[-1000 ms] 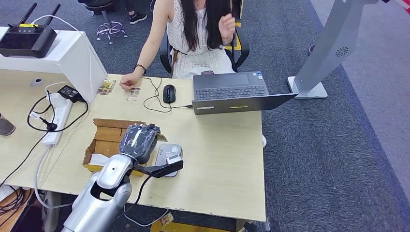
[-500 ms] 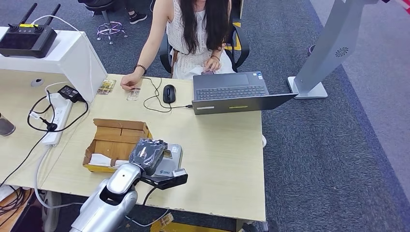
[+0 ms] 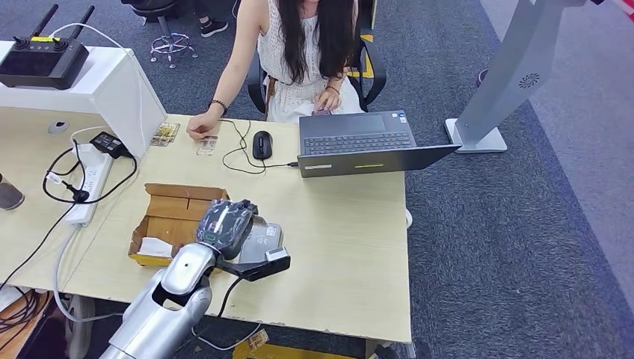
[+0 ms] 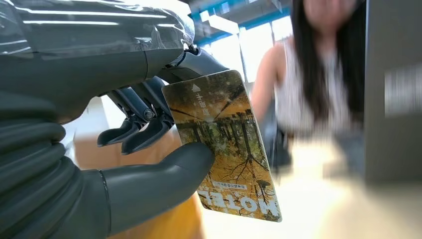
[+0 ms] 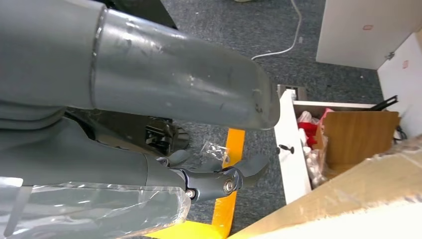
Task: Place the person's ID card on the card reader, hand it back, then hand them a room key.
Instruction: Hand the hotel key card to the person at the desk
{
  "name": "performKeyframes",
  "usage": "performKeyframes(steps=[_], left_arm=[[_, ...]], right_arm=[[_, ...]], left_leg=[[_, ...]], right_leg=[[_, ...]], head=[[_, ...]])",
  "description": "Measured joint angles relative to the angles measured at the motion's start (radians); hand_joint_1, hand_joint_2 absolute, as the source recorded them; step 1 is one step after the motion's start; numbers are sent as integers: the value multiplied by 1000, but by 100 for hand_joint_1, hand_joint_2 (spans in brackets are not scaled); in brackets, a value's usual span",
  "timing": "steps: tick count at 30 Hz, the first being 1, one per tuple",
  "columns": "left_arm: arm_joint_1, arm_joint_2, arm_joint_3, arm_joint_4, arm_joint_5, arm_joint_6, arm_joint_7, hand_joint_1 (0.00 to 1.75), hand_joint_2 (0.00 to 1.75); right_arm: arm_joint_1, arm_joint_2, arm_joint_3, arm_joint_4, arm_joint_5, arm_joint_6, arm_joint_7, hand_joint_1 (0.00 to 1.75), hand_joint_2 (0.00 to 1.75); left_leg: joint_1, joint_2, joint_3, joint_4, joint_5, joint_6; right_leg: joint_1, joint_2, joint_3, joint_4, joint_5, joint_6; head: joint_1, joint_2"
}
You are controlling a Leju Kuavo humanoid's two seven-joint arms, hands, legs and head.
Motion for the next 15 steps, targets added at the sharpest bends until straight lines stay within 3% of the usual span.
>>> performKeyframes(steps=[9, 15], left_arm=[[-143, 9, 66, -139, -42, 93, 35, 175, 175], [-317, 49, 127, -79, -101, 96, 51, 175, 175]], right_arm=[[-4, 0, 21, 0, -3, 2, 3, 0, 0], [-7, -3, 41, 0, -18, 3, 10, 0, 0]], left_leg=[[0, 0, 0, 0, 1, 0], [1, 0, -1, 0, 3, -1]], right_leg=[[0, 0, 0, 0, 0, 0], [1, 0, -1, 1, 2, -2]], head=[[0, 0], [0, 0]])
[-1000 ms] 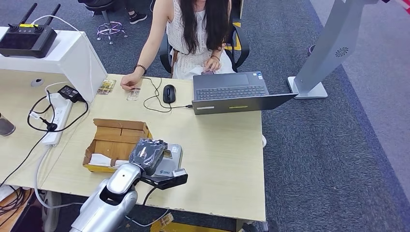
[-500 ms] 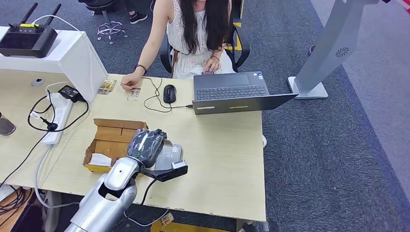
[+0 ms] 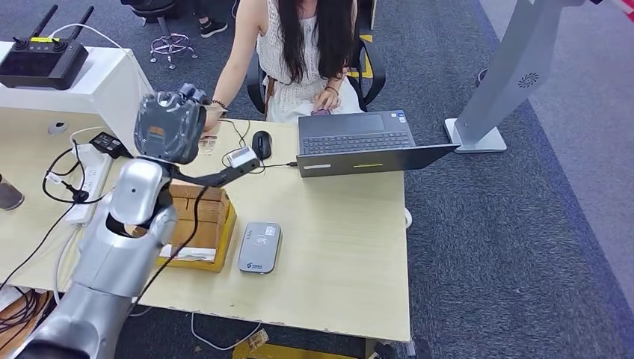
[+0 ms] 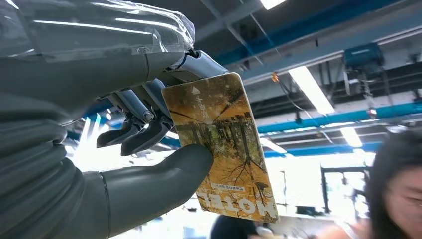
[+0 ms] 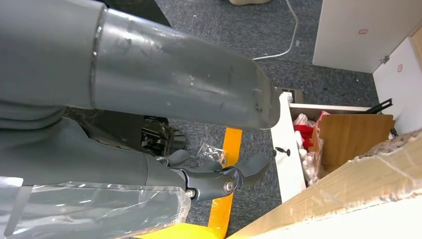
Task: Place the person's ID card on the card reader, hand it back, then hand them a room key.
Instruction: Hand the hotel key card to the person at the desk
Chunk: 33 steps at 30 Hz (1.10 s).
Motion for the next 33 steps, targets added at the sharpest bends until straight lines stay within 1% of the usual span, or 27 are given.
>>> performKeyframes(steps=[3, 5, 8, 13, 17, 28, 31, 33], left_arm=[[-94, 21, 26, 82, -7, -6, -12, 175, 175], [-133, 30, 36, 125, -12, -4, -15, 175, 175], [-161, 36, 41, 173, -19, 2, -14, 175, 175], [-175, 37, 50, 219, -20, 10, -5, 175, 175], [-176, 38, 53, 242, -20, 13, -4, 0, 175], [-169, 38, 71, 267, -11, 48, -1, 0, 175], [-148, 38, 79, 255, 4, 65, -18, 0, 175], [-118, 37, 84, 227, 21, 78, -35, 0, 175]], right_arm=[[-1, -2, 10, 0, -11, 1, 3, 0, 0], [-2, -3, 15, 0, -16, 1, 4, 0, 0], [-3, -6, 23, 2, -20, 2, 5, 0, 0], [-3, -9, 27, 3, -21, 4, 5, 0, 0], [-4, -10, 29, 3, -21, 4, 5, 0, 0], [-4, -12, 33, 4, -29, 1, 9, 0, 0], [-4, -13, 34, 4, -36, -2, 8, 0, 0], [-3, -14, 36, 4, -42, -3, 8, 0, 0]], left_leg=[[0, 0, 0, 0, 1, 0], [0, 0, 0, 0, 1, 0], [0, 0, -1, 0, 1, 0], [0, 0, -1, 0, 1, 0], [0, 0, -1, 0, 1, 0], [0, 0, -2, 0, 1, 0], [0, 0, -2, 0, 1, 0], [0, 1, -2, 0, 1, 0]], right_leg=[[0, 1, -1, 0, 1, 0], [0, 0, -1, 1, 1, 0], [0, 0, -1, 1, 1, 0], [0, 1, -2, 0, 1, 0], [0, 0, -2, 0, 1, 0], [0, 0, -2, 0, 1, 0], [0, 0, -2, 0, 1, 0], [0, 1, -2, 0, 1, 0]], head=[[0, 0], [0, 0], [0, 0], [0, 0], [0, 0], [0, 0], [0, 0], [0, 0]])
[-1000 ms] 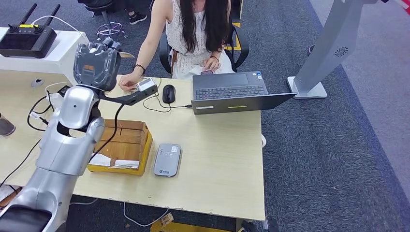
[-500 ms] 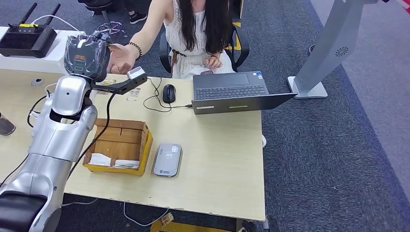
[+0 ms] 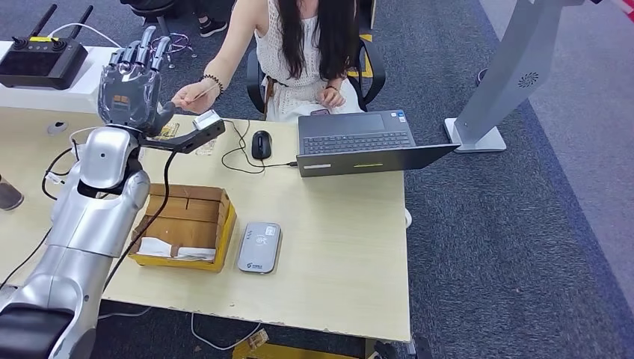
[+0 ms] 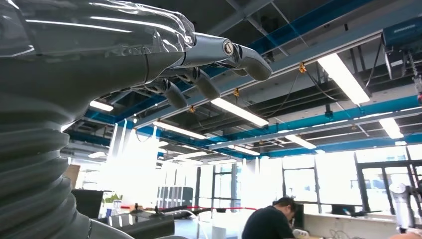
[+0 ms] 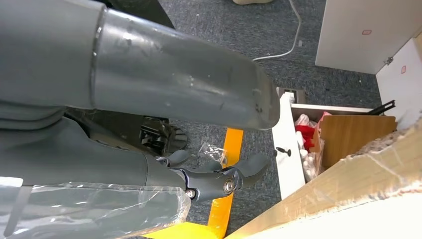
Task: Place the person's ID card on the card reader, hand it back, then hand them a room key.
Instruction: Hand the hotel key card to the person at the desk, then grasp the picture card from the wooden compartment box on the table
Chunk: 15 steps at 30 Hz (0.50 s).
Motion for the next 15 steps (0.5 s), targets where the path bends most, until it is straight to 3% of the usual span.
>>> performKeyframes(steps=[7, 15], left_arm=[[165, -2, 3, -204, 62, 23, -66, 0, 175], [553, 25, -25, -592, 88, -1, -151, 0, 175]], right_arm=[[6, -5, 7, 1, -22, -13, -11, 0, 0], [37, -17, -3, 1, -69, -21, -46, 0, 0]], left_leg=[[-1, 0, 0, 0, 0, 0], [-1, 3, -1, -1, -4, 2]], right_leg=[[-1, 1, 0, -1, 0, 0], [-1, 2, -1, -2, -2, 1]], head=[[0, 0], [1, 0]])
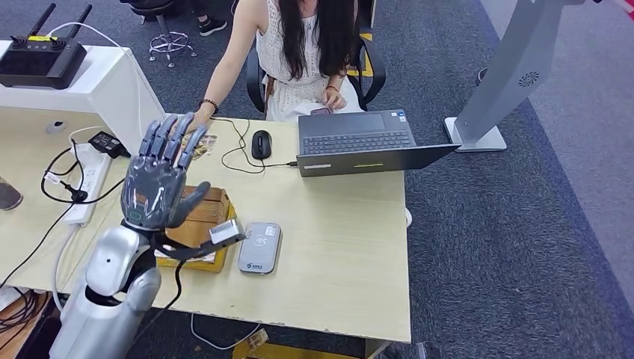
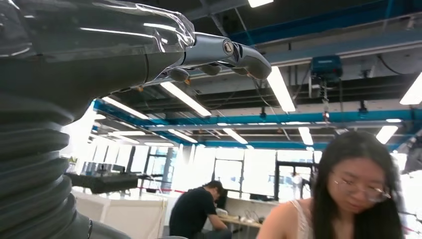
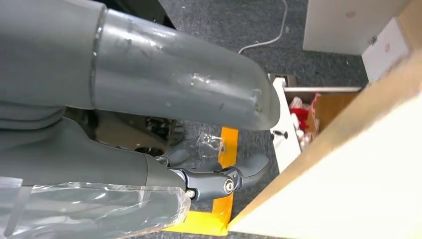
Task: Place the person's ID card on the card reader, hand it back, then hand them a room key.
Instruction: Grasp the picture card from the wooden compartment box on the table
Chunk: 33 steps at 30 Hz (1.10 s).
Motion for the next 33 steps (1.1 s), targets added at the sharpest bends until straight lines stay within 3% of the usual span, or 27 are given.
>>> performKeyframes(steps=[6, 12, 21, 33], left_arm=[[272, 76, -21, -173, 3, -48, 11, 0, 175], [397, 154, -21, -183, 62, -153, 89, 0, 175], [434, 186, -18, -110, 127, -158, 118, 0, 175], [317, 121, 63, 56, 108, -156, 110, 0, 175]], right_arm=[[24, -9, -26, 0, -13, 0, -15, 0, 0], [28, -13, -42, 0, 3, 0, -7, 0, 0], [27, -16, -55, 0, 23, 0, 9, 0, 0], [21, -16, -58, 0, 60, 4, 25, 0, 0]], left_leg=[[0, 0, 0, 0, -1, 0], [0, 0, -1, -1, -1, 0], [0, -2, 0, -1, -1, 0], [0, -2, 0, 0, 0, 0]], right_leg=[[0, 0, -1, 0, -2, 1], [0, -1, -1, 0, -2, 1], [0, -2, 0, 0, -1, 1], [0, -3, 0, 0, -1, 1]], head=[[0, 0], [0, 0], [0, 0], [0, 0]])
